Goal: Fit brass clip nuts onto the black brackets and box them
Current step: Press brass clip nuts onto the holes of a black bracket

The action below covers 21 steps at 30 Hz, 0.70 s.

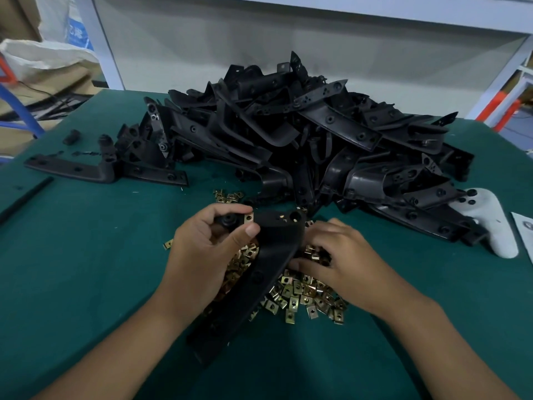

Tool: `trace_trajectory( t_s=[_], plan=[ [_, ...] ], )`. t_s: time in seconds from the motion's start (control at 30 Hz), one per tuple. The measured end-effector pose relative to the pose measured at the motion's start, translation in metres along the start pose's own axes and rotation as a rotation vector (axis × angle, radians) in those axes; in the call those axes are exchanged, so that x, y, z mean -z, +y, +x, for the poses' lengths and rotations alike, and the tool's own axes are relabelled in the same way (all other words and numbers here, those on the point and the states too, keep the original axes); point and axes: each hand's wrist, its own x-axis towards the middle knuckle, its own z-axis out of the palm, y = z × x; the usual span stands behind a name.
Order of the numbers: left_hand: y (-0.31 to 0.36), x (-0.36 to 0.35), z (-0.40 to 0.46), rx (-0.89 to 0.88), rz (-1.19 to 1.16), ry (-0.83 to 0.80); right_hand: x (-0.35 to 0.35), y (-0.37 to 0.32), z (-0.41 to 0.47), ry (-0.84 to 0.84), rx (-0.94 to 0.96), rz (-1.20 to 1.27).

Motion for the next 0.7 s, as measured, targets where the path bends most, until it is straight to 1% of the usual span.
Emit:
trace_trajectory(
  t_s=[0.2, 0.3, 0.37, 0.43, 0.5, 0.53, 0.6, 0.7],
  plan=[
    [0.003, -0.004, -0.002, -0.01, -0.041, -0.048, 0.002, 0.0, 0.0, 0.064, 0.056, 0.047],
    [0.003, -0.005, -0.004, 0.002, -0.038, -0.089, 0.002, 0.0, 0.001, 0.153, 0.019, 0.111],
    [0.003, -0.004, -0.006, -0.019, 0.011, -0.112, 0.003, 0.0, 0.002, 0.21, -0.073, 0.281],
    [0.002, -0.004, -0.007, -0.012, 0.037, -0.142, 0.005, -0.003, 0.003, 0.192, -0.201, 0.613],
    [0.003, -0.006, -0.009, 0.022, -0.019, -0.186, 0.008, -0.008, 0.003, 0.156, -0.301, 0.989],
    [0.002, -0.006, -0.01, 0.033, -0.048, -0.204, 0.01, -0.01, 0.004, 0.141, -0.343, 1.14],
    [0.002, -0.007, -0.01, 0.031, -0.033, -0.216, 0.014, -0.015, 0.004, 0.09, -0.399, 1.309],
    [0.001, -0.006, -0.01, 0.011, 0.017, -0.19, 0.017, -0.019, 0.005, 0.003, -0.417, 1.393]
  ],
)
